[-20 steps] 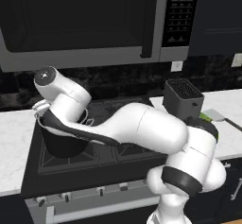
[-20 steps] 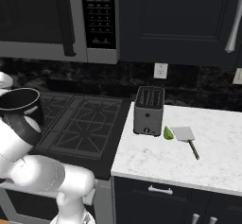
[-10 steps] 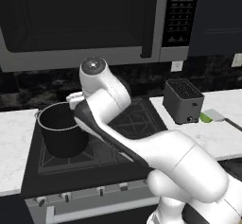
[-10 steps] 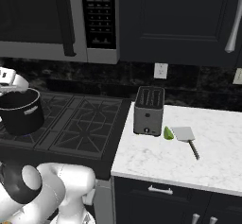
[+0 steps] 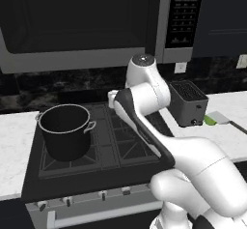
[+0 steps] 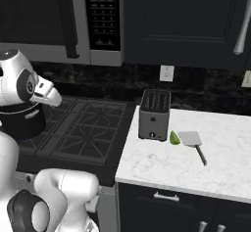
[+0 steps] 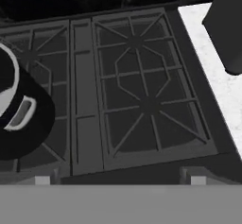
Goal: Put the lime and lemon wedge in the pot. Retrieve the spatula and lightly stir the vegetables in the pot.
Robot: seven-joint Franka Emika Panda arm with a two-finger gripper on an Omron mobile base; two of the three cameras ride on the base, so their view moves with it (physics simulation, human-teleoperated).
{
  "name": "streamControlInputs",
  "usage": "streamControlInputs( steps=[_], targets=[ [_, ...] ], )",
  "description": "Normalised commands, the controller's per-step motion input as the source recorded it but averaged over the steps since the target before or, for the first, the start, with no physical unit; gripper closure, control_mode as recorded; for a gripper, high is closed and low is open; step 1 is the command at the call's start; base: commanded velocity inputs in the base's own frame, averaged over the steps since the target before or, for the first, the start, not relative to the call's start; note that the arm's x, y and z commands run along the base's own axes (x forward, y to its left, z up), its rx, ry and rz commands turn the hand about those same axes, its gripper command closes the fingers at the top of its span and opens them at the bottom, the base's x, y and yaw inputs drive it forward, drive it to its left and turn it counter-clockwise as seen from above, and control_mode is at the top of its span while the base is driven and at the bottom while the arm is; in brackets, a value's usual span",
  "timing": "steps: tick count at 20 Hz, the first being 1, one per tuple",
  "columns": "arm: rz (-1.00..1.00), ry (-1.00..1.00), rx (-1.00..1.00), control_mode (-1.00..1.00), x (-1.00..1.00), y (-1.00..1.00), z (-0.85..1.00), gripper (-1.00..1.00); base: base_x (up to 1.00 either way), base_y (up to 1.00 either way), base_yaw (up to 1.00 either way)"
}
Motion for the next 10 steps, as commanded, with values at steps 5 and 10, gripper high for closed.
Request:
streamControlInputs(
  steps=[5, 10],
  targets=[
    [-0.14, 0.16, 0.04, -1.0, 0.0, -1.0, -0.37, -1.0, 0.0, 0.0, 0.0],
    [-0.11, 0.15, 0.06, -1.0, 0.0, -1.0, -0.46, -1.0, 0.0, 0.0, 0.0]
  ],
)
